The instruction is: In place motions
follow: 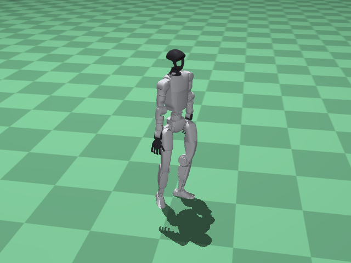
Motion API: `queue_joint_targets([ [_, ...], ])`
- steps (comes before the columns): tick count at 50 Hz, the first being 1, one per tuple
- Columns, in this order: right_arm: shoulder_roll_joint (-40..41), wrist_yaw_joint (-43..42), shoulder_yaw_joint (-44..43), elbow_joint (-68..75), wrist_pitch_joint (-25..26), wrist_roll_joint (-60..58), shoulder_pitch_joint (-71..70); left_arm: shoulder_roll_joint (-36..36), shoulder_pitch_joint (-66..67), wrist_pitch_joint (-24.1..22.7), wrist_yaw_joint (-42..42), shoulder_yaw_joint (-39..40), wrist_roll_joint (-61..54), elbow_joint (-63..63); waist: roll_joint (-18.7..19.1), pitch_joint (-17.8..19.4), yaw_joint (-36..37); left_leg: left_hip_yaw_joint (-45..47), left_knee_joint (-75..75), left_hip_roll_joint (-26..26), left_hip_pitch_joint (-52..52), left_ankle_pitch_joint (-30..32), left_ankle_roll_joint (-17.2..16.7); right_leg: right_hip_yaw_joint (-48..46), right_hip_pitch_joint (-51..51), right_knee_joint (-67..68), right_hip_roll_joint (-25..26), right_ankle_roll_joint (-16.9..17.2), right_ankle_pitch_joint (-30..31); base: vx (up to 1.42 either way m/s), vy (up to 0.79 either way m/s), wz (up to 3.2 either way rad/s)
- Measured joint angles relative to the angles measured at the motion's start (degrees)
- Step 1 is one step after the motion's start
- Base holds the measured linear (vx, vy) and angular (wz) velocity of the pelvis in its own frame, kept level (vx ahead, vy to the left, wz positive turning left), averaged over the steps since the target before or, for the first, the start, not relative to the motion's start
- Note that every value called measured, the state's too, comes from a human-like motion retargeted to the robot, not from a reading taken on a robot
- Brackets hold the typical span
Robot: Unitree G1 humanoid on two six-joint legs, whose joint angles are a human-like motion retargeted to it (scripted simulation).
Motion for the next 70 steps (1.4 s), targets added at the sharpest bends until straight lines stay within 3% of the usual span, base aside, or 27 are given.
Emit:
queue_joint_targets([
  [2, -0.3, -0.7, -0.9, 3.1, 0.4, -1.9, 2.9, 1.4, -2.5, -0.3, -0.6, -3.3, -1.5, -1.1, 0.6, -0.2, -7.4, -8.5, 0.8, 0.7, 1.7, -1.0, -1.7, -2.5, -2.0, 5.7, 0.1, -1.0, -3.1, 0.17, 0.08, 2.82],
  [5, 0.1, -2.5, -1.8, 7.4, 1.5, -4.9, 6.9, 3.2, -6.9, 0.4, -0.4, -7.1, -4.5, -2.3, 0.4, 2.7, -11.0, -10.3, 2.0, 1.2, 3.3, -0.5, -0.7, -1.2, -5.5, 3.1, 1.5, 0.3, -5.4, 0.12, -0.07, 1.42],
  [10, -0.5, -5.1, -2.9, 12.6, 2.9, -5.0, 12.1, 6.2, -15.8, 0.5, 0.1, -12.2, -7.6, -6.7, 3.1, 11.3, -22.5, -13.7, 3.5, 4.7, 7.2, -0.6, 1.2, -2.2, -18.7, -4.8, 2.8, -2.2, -7.4, -0.11, -0.03, 0.92],
  [15, -2.3, -4.2, -6.4, 15.8, 4.8, 5.7, 13.0, 9.0, -24.1, 0.4, 2.4, -12.0, -7.1, -11.0, 9.3, 22.0, -38.8, -17.6, 4.8, 13.2, 7.3, -0.3, 1.6, 3.3, -40.9, -3.7, 1.1, -8.0, -8.5, -0.33, 0.15, 1.07],
  [17, -2.3, -3.1, -8.3, 15.8, 5.4, 8.9, 13.3, 9.2, -25.9, 0.3, 2.3, -11.4, -5.9, -12.2, 11.4, 25.8, -41.5, -18.9, 6.1, 16.0, 7.0, -0.4, 1.6, 9.1, -47.8, -2.5, 1.8, -10.6, -8.4, -0.16, 0.06, 0.51],
  [20, -1.7, -2.0, -10.7, 15.8, 5.3, 10.5, 14.9, 7.6, -26.4, -0.7, 3.7, -13.2, -4.8, -13.2, 13.8, 27.5, -41.2, -19.6, 8.0, 18.1, 6.4, -0.7, 1.7, 14.5, -53.8, -1.4, 2.5, -12.6, -7.2, 0.02, -0.02, 0.10],
  [22, -0.8, -0.9, -10.7, 15.8, 5.0, 9.7, 15.4, 6.4, -26.2, -1.4, 4.2, -16.3, -4.8, -12.4, 14.3, 26.9, -40.0, -20.2, 9.4, 17.9, 6.5, -1.6, 1.8, 15.3, -54.2, -1.5, 2.0, -13.0, -5.7, 0.11, -0.02, 0.03],
  [28, 0.6, 2.3, -8.4, 9.7, 3.6, 1.9, 11.5, 3.3, -20.5, -1.3, 2.6, -17.2, -1.7, -8.1, 9.7, 22.8, -37.4, -18.2, 8.8, 11.5, 9.0, -2.7, 1.9, 9.6, -41.5, -2.2, -1.6, -9.3, -2.3, 0.05, 0.06, -0.28],
  [34, 0.4, -0.4, -3.8, 4.5, 0.5, 1.7, 5.2, -1.2, -7.3, -2.9, 1.7, -9.0, -2.4, 0.3, 5.6, 13.2, -31.1, -12.1, 5.7, 5.3, 8.1, -2.8, 1.4, 12.2, -23.4, 4.2, 2.1, -5.1, 3.6, 0.13, -0.08, -0.96],
  [40, 0.1, 2.0, -2.7, 1.5, -1.0, 3.9, 2.3, -2.1, 2.1, -4.4, 0.7, -1.1, -3.2, 6.2, 3.5, 5.8, -21.8, -8.9, 4.3, 3.4, 5.0, -2.7, -0.8, 5.0, -4.9, 4.6, 1.5, -4.3, 6.8, 0.06, -0.18, -0.80],
  [43, 0.3, 1.7, -1.6, 0.8, -1.4, 4.0, 1.5, -0.9, 4.8, -4.4, 0.5, 3.1, -4.7, 6.9, 1.9, 3.5, -16.0, -6.8, 4.3, 3.1, 3.7, -2.9, -2.0, 6.2, 0.5, 1.3, 2.5, -3.9, 7.3, -0.03, -0.29, -1.09],
  [45, 0.5, 1.8, -0.6, 0.4, -1.6, 3.4, 1.0, 0.1, 5.5, -3.9, 0.1, 5.1, -6.7, 7.2, 0.4, 3.1, -13.3, -5.6, 4.6, 2.6, 3.1, -3.1, -2.6, 6.5, 3.7, -2.2, 2.2, 1.4, 3.6, -0.10, -0.37, -0.84],
  [47, 0.9, 2.0, 0.9, 0.0, -1.7, 2.6, 0.5, 1.0, 6.3, -3.3, -0.3, 7.1, -9.4, 6.9, -1.4, 3.3, -12.2, -4.7, 5.0, 2.1, 3.0, -2.9, -3.1, 0.8, 7.1, -8.8, 1.0, 3.1, 0.1, -0.13, -0.37, -0.42],
  [50, 2.0, 2.7, 2.1, 0.1, -1.6, 1.0, 0.4, 3.0, 5.8, -1.0, -1.4, 7.7, -11.9, 6.2, -3.1, 3.2, -11.4, -2.6, 4.8, 2.7, 3.7, -2.1, -4.0, 0.2, 8.9, -14.3, 1.0, 4.3, 1.3, -0.14, -0.35, -0.14],
  [52, 2.3, 3.4, 1.1, 0.6, -1.2, 0.6, 0.2, 3.3, 3.2, 1.0, -1.1, 6.8, -12.0, 6.1, -2.3, 2.6, -11.0, -2.4, 4.7, 4.6, 2.6, -1.3, -4.5, -1.6, 8.7, -15.8, 1.0, 5.5, 2.2, -0.29, -0.30, 0.31],
  [63, 1.6, 3.0, -2.0, 5.0, 1.6, 4.0, 2.2, 1.2, -2.7, -2.1, 0.8, -3.3, -4.3, -1.3, 0.4, 0.8, -18.3, -2.6, 1.0, 7.0, 2.1, 3.4, -5.7, -6.5, 9.7, -16.9, 3.4, 3.9, 0.6, -0.12, -0.13, 0.49],
  [70, 2.2, 3.9, -3.6, 6.2, 3.2, 6.5, 3.5, 1.1, -3.0, -2.8, 0.8, -7.6, -0.1, -3.8, 1.2, -0.4, -17.1, -1.3, -0.8, 7.1, 3.7, 3.9, -6.1, -5.4, 9.4, -16.7, 4.1, 3.4, 0.3, 0.02, -0.01, -0.20],
])
